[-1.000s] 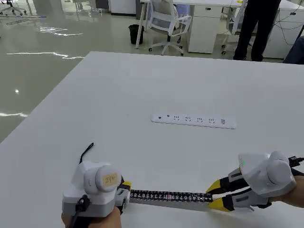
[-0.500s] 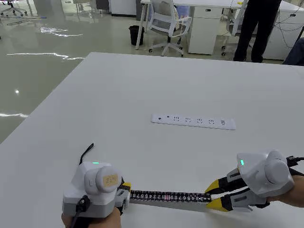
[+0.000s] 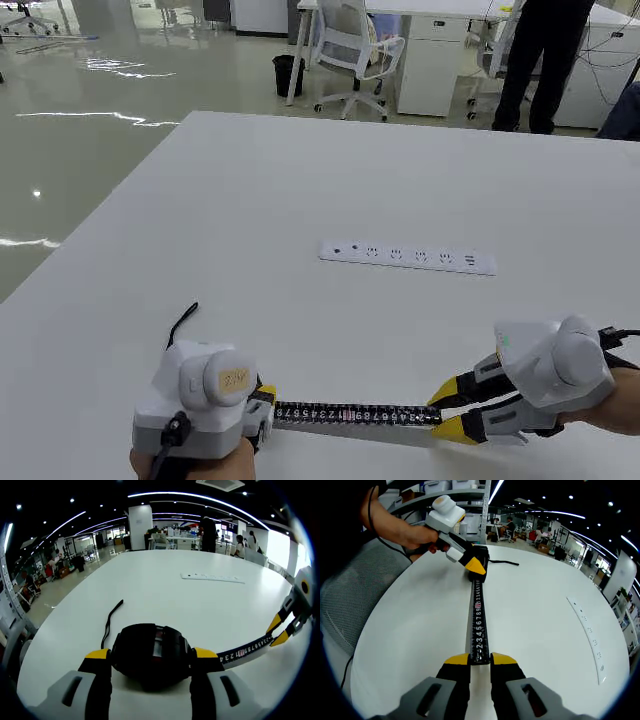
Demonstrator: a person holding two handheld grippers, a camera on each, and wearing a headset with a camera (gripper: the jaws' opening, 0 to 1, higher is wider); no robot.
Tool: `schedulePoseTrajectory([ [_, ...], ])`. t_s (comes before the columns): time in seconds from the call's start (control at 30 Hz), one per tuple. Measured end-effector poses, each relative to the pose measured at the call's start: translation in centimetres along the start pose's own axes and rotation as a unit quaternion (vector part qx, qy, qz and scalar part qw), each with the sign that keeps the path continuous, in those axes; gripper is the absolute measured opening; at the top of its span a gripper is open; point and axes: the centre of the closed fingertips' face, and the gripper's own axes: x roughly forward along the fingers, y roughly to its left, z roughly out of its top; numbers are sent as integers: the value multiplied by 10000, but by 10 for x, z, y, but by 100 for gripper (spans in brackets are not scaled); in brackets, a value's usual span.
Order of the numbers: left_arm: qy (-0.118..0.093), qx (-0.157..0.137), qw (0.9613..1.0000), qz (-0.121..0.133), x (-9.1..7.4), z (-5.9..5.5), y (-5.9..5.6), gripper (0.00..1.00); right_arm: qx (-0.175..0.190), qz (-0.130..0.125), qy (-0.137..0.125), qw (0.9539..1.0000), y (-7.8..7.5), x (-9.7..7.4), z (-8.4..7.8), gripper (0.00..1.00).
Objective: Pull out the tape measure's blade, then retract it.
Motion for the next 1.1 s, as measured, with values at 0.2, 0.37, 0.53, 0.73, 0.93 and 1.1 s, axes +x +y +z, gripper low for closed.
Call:
schedulePoseTrajectory([
  [0.2, 33, 25, 10000, 16, 0, 0, 0, 59, -9, 9, 0, 10000, 0, 1, 1, 15],
  [0.37, 41, 56, 10000, 21, 0, 0, 0, 59, -34, 16, 9, 10000, 0, 1, 2, 15],
  [0.53, 37, 68, 10000, 23, 0, 0, 0, 59, -50, 25, 14, 10000, 0, 2, 2, 15],
  [0.73, 18, 71, 10000, 18, 0, 0, 0, 59, -74, 32, 17, 10000, 0, 3, 4, 15],
  [0.93, 22, 72, 10000, 15, 0, 0, 0, 59, -86, 42, 16, 10000, 0, 5, 6, 15],
  [1.1, 27, 67, 10000, 11, 0, 0, -1, 59, -99, 46, 20, 9999, 0, 5, 6, 15],
])
